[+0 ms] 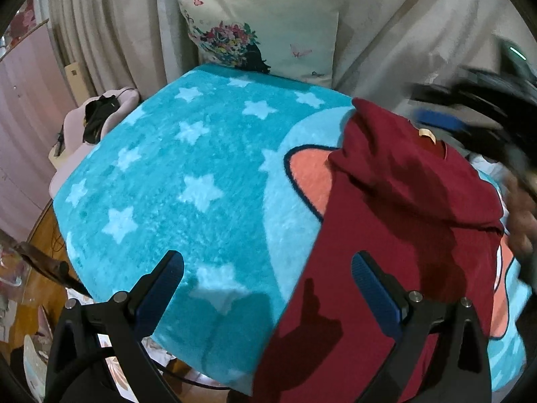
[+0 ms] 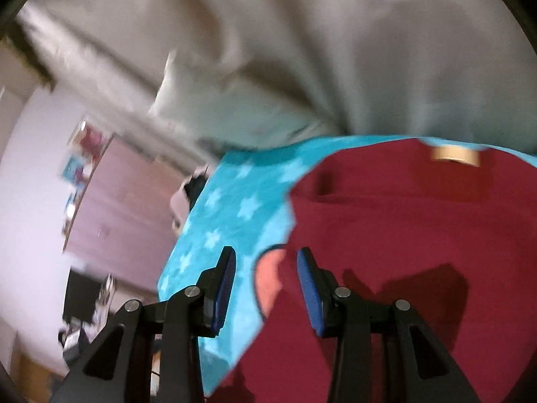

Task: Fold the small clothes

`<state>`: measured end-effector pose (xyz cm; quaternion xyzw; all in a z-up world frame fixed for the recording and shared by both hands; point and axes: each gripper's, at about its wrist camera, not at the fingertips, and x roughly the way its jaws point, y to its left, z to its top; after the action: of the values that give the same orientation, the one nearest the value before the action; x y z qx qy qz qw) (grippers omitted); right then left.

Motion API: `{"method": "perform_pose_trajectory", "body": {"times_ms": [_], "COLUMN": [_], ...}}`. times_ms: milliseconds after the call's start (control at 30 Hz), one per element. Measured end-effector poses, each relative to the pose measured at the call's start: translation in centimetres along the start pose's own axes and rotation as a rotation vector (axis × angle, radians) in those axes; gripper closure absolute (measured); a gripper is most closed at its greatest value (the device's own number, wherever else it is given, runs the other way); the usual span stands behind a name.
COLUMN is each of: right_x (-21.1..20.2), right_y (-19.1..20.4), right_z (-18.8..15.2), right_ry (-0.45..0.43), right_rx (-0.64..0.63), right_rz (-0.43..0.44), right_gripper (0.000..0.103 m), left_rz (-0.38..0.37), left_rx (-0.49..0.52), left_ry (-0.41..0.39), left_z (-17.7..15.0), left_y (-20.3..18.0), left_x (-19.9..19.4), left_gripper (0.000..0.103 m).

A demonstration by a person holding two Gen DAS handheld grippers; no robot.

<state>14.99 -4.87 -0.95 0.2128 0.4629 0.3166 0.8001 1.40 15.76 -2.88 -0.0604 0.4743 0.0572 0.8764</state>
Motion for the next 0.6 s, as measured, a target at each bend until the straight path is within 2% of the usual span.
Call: {"method": "perform_pose_trajectory", "body": {"times_ms": [67,100,133,200,267,300,433,567,600], "right_x": [4.0,6.5,8.4,11.4,13.1,13.8,14.8,14.2,13.2], "right_y": [0.9,1.1,0.9,0.2,-1.0,-1.9,-4.6,-3.5,-2.9], "right_z": [0.9,1.5,1.9,3.1,4.2,4.9,6.8,7.5,7.4], "right_ry": [0.065,0.106,0.126,0.142,0.132,0.118,0.089,0.066,0.042], "right_rx": [-0.036,-0.054,-0.07,-0.104,-0.092,-0.066,0.052,0.025,0.022], "right_rz": [-0.039,-0.094,-0.163,-0.292,-0.376,-0.401,-0.397,-0.47,-0.475], "right_gripper": [0.062,0.063,0.069,0.08,0.08,0.08,0.081,0.078,0.073], "left_rz": [-0.007,-0.007,-0.004,0.002,0.008,0.005,-0.016,-0.051,-0.062], "left_rx": [0.009,0.013,0.015,0.011,0.002,-0.008,-0.035,-0.038,-0.037], "left_ry": [0.013,0.018,0.021,0.021,0.025,0.03,0.056,0.076,0.081], "left_z": [0.0,0.0,-0.1,0.0,0.1,0.2,0.7,1.1,1.2], "left_y": [0.9,1.4,2.1,3.6,5.1,6.0,7.9,8.3,8.2], "left_x": [0.4,0.6,0.7,1.0,1.4,1.7,2.8,3.7,3.9], "left_gripper": [0.003,0.003,0.003,0.003,0.003,0.003,0.003,0.003,0.003]}}
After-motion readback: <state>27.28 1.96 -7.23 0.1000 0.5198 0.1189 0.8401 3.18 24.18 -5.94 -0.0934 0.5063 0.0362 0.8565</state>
